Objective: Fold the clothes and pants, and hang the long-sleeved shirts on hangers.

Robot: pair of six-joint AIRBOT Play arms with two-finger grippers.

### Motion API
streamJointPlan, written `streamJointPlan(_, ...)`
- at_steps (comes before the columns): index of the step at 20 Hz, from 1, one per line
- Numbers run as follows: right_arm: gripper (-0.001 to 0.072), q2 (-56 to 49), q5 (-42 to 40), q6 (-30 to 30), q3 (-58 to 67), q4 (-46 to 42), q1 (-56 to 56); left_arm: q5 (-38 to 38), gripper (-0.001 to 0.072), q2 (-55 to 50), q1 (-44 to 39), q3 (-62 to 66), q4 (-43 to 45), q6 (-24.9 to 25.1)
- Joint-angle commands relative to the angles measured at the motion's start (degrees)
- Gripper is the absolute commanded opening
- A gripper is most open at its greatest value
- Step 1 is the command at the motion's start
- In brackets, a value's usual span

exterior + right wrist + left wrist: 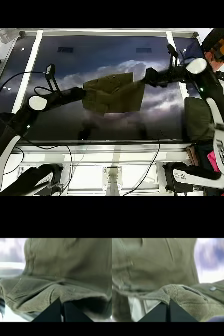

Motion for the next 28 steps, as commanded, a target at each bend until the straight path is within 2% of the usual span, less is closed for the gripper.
streamJointPlan(1,0.002,-9.5,-7.5,-0.2,7.1,0.9,0.4,9.9,0.0008,-5.0,-0.1,0.3,-0.5,-1.2)
streamJointPlan(5,0.0019,-15.7,-16.7,0.9,10.3,3.4,0.4,19.9,0.0007,-12.8,-0.1,0.3,-6.4,-1.1)
streamJointPlan(10,0.002,-22.8,-20.6,1.5,15.4,5.7,1.2,25.5,0.0009,-19.1,-0.1,0.8,-11.0,-1.2)
streamJointPlan(12,0.0025,-24.9,-27.8,1.5,15.9,5.6,2.7,30.6,0.001,-21.0,-0.6,1.7,-11.0,-1.2)
streamJointPlan(13,0.0084,-25.9,-34.1,1.5,15.9,5.6,3.7,35.6,0.0012,-21.7,-1.0,2.2,-11.0,-2.9)
streamJointPlan(14,0.009,-26.8,-41.3,1.4,15.9,5.6,4.9,41.0,0.004,-22.4,-1.4,2.8,-10.9,-5.3)
streamJointPlan(15,0.0148,-27.8,-48.3,1.5,16.0,5.2,6.0,47.5,0.0217,-23.3,-2.0,4.0,-10.7,-7.4)
streamJointPlan(16,0.0272,-28.5,-51.3,1.7,16.3,5.6,6.7,52.3,0.0392,-24.3,-2.2,5.7,-10.6,-8.7)
streamJointPlan(17,0.0394,-29.0,-51.2,1.7,17.0,4.7,6.9,53.6,0.045,-25.0,-2.2,7.4,-9.3,-8.7)
streamJointPlan(21,0.041,-29.0,-47.0,1.3,17.8,1.8,5.9,52.5,0.0484,-25.6,-1.5,11.5,1.1,-8.7)
streamJointPlan(22,0.0417,-29.0,-44.4,1.3,18.7,1.6,5.4,52.4,0.0519,-25.6,-1.5,11.5,2.8,-8.7)
streamJointPlan(23,0.0492,-29.0,-41.4,1.3,19.8,1.4,4.6,52.1,0.0569,-25.5,-1.6,11.5,3.4,-8.7)
streamJointPlan(24,0.0542,-29.0,-37.3,1.3,21.2,0.3,3.4,51.5,0.0583,-24.9,-1.6,11.5,3.4,-8.6)
streamJointPlan(26,0.054,-29.0,-24.5,1.5,24.6,-1.4,-0.5,50.7,0.0583,-22.8,-1.4,11.5,5.2,-8.6)
streamJointPlan(28,0.054,-29.1,-8.2,1.5,26.3,-1.3,-6.2,46.9,0.0583,-19.3,-0.2,11.5,8.0,-8.6)
